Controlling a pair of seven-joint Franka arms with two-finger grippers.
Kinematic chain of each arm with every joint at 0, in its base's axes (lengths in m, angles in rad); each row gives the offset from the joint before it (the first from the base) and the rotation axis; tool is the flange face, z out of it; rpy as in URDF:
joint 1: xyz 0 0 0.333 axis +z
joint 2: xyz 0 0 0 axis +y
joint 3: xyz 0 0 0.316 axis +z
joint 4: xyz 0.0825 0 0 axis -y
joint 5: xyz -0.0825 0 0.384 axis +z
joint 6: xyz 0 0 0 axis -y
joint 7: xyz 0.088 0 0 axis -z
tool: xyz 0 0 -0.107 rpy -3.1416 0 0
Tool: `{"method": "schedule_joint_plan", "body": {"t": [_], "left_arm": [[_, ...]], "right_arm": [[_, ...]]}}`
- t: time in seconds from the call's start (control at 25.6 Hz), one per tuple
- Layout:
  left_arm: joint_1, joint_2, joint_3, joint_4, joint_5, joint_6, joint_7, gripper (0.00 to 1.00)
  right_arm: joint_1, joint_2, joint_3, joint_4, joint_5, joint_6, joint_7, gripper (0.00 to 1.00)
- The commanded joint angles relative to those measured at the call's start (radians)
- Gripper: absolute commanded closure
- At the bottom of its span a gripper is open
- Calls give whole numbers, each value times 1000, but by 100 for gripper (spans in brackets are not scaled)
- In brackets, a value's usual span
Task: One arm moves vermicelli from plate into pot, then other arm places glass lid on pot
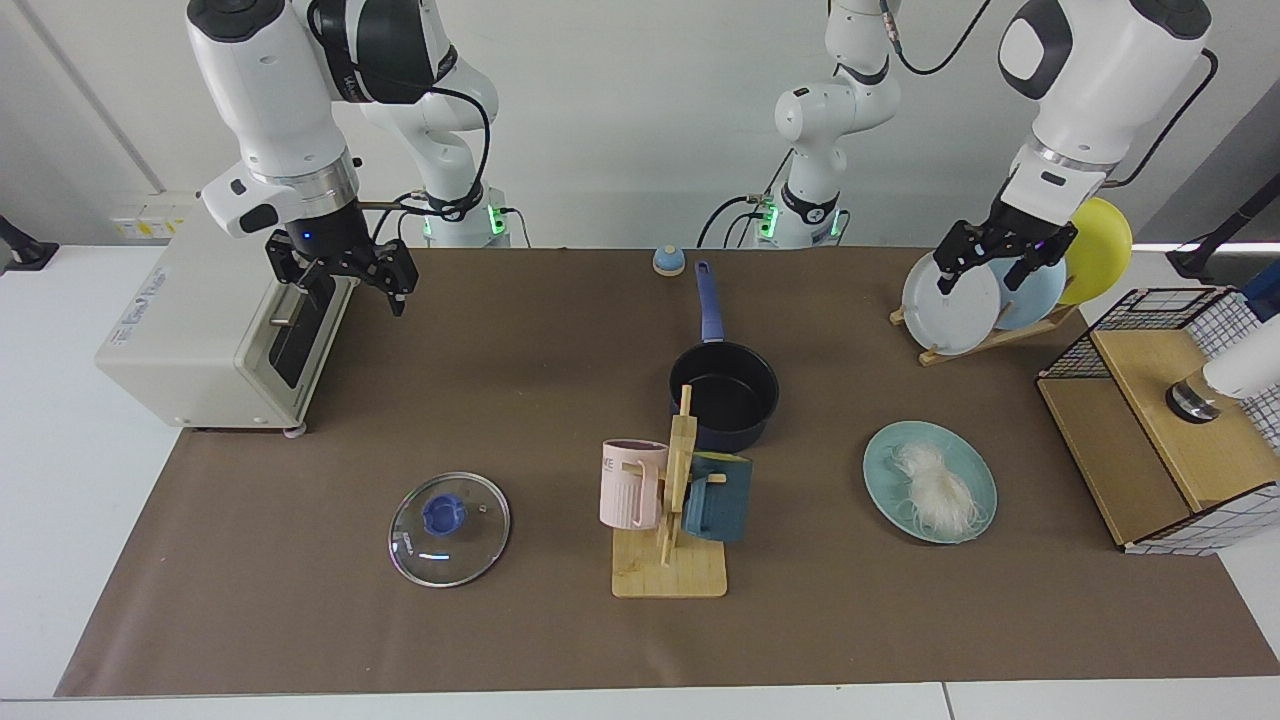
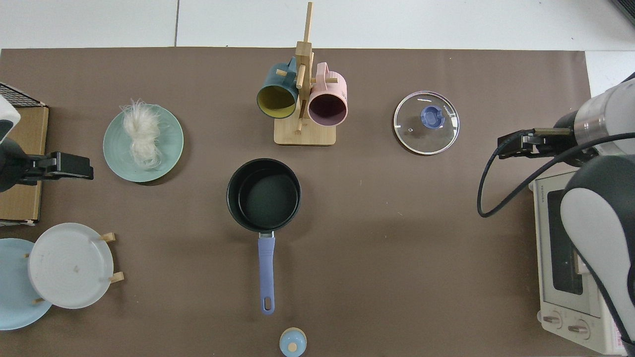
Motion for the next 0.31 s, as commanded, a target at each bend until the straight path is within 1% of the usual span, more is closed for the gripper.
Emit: {"method": "schedule_joint_plan", "body": {"t": [0.0,0.27], "left_arm": [[15,-17,7,-23,-19,17,20,0],[17,-15,10,-23,-11,43,34,0]], "right_arm": [[-10,-1,5,4,22,7,-29,0],[-18,-10,5,5,23,5,-29,0]]}}
